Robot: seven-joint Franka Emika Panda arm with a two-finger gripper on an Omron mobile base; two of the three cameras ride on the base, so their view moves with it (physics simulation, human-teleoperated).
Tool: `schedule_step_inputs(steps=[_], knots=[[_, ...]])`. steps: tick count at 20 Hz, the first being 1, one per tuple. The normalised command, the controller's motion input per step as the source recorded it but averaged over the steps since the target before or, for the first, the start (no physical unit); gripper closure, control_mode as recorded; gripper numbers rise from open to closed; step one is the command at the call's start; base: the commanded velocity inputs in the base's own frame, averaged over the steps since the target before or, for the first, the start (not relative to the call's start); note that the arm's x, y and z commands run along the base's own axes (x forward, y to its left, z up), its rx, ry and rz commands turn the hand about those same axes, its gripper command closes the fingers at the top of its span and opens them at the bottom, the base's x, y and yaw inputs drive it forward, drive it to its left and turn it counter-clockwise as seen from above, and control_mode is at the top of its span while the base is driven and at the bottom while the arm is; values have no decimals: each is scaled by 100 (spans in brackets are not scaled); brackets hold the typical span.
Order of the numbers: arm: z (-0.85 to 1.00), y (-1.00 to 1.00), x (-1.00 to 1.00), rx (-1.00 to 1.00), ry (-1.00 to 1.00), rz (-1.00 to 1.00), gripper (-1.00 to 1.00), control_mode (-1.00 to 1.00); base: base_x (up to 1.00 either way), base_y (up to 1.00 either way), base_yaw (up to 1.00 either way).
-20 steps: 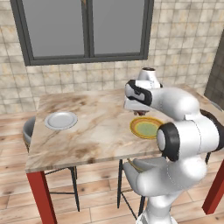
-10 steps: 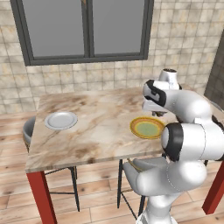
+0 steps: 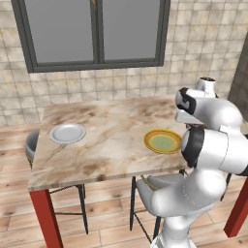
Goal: Pick the chicken drumstick and avocado from their plates and place them in the bowl. Then put the bowl in the fridge.
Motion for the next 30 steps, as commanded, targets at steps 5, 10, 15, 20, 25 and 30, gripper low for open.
schedule_step_inputs(steps=[5,10,15,20,25,30], knots=[[0,-73,0,0,5,0,100,-100,0,0,0],[-4,-69,0,0,7,-4,100,-100,0,0,0],[-15,-64,-5,0,2,-6,100,-100,0,0,0],[-22,-55,-7,0,0,-7,100,-100,0,0,0],[-32,-25,-4,0,0,-3,100,-100,0,0,0],[-32,-2,2,0,0,0,100,-100,0,0,0]])
